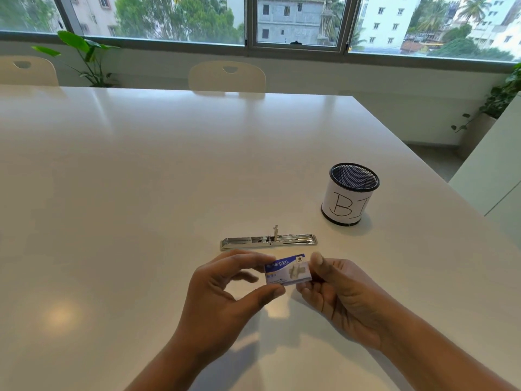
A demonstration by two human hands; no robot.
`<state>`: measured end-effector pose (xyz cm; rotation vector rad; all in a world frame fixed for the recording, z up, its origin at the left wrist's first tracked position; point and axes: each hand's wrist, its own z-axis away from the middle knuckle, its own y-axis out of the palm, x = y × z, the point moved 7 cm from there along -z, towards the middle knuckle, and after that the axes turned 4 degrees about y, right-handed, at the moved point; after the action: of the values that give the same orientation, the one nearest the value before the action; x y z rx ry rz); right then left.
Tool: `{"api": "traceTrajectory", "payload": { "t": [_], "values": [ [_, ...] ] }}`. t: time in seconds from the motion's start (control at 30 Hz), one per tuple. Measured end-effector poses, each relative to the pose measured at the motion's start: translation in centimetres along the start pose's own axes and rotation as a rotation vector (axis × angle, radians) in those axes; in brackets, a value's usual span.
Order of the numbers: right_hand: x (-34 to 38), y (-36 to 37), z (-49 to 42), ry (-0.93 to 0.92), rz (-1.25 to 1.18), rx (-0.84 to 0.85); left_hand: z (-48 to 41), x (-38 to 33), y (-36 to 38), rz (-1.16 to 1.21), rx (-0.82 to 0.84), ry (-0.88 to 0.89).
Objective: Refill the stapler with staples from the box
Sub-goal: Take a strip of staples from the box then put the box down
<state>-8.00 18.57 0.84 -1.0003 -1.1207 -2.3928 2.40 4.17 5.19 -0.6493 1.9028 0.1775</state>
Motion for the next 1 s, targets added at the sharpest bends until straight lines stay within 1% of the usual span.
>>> {"api": "traceTrajectory", "payload": {
  "t": [0.1, 0.23, 0.33, 0.43, 0.6, 0.8, 1.0],
  "values": [
    [0.2, -1.1, -0.2, -0.019, 0.025, -0.007, -0.9, -0.7, -0.9, -0.058, -0.033, 0.04],
    [0.6, -2.0, -0.4, -0.11, 0.132, -0.022, -3.5, -0.7, -2.6, -0.149, -0.064, 0.074],
    [0.8, -1.7, -0.5, -0.177, 0.168, 0.008, -6.2, 0.4, -3.3, -0.215, -0.049, 0.051],
    [0.9, -1.6, -0.6, -0.235, 0.148, 0.049, -9.4, 2.6, -3.2, -0.281, -0.017, 0.003],
    [1.1, -1.7, -0.5, -0.277, 0.112, 0.098, -13.5, 7.1, -2.0, -0.398, 0.019, -0.093],
    [1.1, -1.2, -0.3, -0.304, 0.159, 0.16, -15.8, 10.3, -0.8, -0.46, 0.035, -0.173],
    [1.2, -0.9, -0.5, -0.339, 0.242, 0.176, -16.1, 12.0, -0.4, -0.489, 0.056, -0.224]
  ]
}}
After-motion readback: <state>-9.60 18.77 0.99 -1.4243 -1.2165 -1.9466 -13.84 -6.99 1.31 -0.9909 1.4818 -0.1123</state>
